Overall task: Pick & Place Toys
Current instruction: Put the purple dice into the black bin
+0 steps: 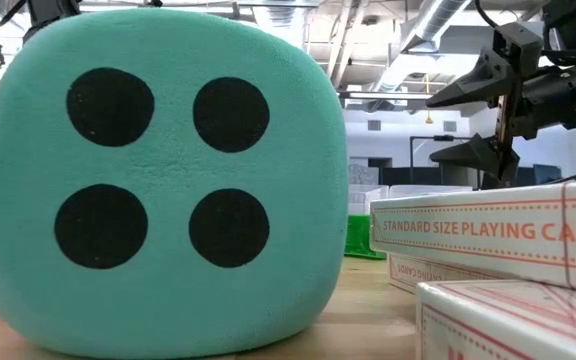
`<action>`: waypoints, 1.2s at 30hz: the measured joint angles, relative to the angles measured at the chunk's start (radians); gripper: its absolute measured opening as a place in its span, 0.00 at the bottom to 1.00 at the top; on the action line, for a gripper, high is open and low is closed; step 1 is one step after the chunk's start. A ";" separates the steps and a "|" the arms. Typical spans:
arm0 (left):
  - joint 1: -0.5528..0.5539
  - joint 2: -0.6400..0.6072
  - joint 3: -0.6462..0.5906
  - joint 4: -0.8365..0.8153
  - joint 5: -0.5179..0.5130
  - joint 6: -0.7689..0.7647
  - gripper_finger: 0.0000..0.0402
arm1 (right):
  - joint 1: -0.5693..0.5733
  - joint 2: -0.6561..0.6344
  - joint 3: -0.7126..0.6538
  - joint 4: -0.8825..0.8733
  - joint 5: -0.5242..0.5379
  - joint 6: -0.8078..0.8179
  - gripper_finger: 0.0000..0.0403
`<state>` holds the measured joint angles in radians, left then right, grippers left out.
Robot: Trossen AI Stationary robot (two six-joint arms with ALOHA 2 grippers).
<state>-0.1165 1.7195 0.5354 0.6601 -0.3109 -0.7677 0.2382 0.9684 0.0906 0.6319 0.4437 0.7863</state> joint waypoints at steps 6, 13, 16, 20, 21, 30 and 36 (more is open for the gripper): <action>0.000 0.000 0.000 0.003 0.001 0.000 0.00 | 0.003 0.000 0.000 -0.002 -0.003 -0.038 0.99; 0.000 0.000 0.000 0.022 0.001 0.000 0.00 | 0.003 0.000 0.000 -0.004 -0.099 -0.089 0.99; 0.000 0.000 0.000 0.021 0.001 0.000 0.00 | 0.004 0.000 0.000 -0.003 -0.107 -0.118 0.99; 0.000 0.000 0.000 0.022 0.002 -0.030 0.00 | 0.011 0.000 0.000 -0.003 -0.107 -0.228 0.99; 0.000 0.000 0.000 0.022 0.002 -0.031 0.00 | 0.011 0.000 0.000 -0.003 -0.107 -0.276 0.99; 0.000 -0.001 0.000 0.047 0.002 -0.033 0.00 | 0.000 0.000 0.000 -0.004 -0.103 -0.542 0.99; 0.000 -0.001 0.000 0.057 0.002 -0.021 0.00 | -0.007 0.000 0.000 -0.023 -0.139 -0.599 0.99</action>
<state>-0.1166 1.7184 0.5358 0.7174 -0.3092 -0.7886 0.2315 0.9688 0.0902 0.6089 0.3045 0.1870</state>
